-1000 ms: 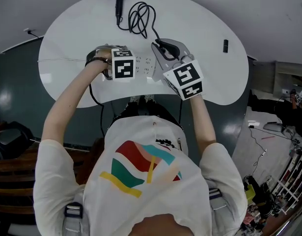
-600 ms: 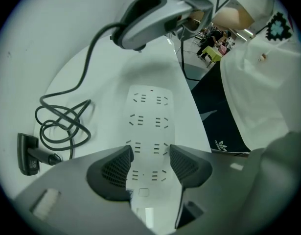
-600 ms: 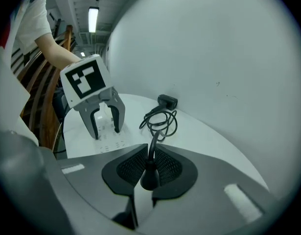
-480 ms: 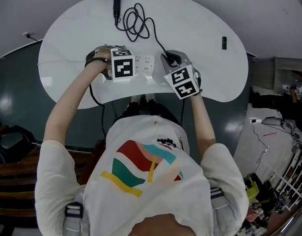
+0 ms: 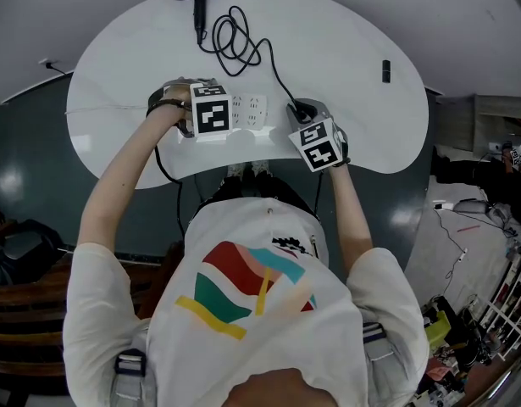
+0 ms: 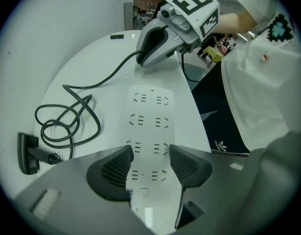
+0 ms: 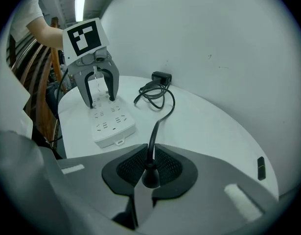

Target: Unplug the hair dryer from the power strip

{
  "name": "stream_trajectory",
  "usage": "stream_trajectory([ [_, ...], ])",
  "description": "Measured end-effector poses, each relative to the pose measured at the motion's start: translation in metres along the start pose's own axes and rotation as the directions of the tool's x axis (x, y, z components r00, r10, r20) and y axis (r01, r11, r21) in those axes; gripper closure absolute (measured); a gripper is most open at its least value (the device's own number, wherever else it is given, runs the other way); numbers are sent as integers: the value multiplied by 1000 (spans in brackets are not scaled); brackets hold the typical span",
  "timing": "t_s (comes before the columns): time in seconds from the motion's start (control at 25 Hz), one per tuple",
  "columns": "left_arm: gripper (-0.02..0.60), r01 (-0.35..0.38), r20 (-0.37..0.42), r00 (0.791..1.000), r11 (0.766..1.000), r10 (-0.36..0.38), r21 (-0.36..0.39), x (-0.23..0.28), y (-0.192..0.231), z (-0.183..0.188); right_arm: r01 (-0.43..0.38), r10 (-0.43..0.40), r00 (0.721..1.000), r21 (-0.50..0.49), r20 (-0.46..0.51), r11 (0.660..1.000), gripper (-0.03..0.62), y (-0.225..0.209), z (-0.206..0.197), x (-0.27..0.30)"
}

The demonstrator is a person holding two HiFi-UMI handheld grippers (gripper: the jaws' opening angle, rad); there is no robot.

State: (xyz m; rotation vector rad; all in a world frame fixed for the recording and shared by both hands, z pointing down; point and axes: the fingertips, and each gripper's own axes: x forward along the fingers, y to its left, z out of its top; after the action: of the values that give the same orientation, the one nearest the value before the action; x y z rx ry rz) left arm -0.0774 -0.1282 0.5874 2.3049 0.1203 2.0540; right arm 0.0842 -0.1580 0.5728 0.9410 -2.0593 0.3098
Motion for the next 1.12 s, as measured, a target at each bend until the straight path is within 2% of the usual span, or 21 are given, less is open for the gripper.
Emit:
stream_trajectory([
  [0.52, 330, -2, -8, 1000, 1000, 2, -7, 0, 0, 0, 25, -31, 998, 114, 52, 993, 530, -1, -10, -4],
  [0.92, 331, -3, -9, 1000, 1000, 3, -12, -1, -1, 0, 20, -26, 999, 156, 33, 988, 467, -2, -20, -5],
  [1.12, 336, -1, 0, 1000, 1000, 1, -5, -1, -1, 0, 15, -26, 998, 180, 60, 984, 454, -2, -12, -8],
])
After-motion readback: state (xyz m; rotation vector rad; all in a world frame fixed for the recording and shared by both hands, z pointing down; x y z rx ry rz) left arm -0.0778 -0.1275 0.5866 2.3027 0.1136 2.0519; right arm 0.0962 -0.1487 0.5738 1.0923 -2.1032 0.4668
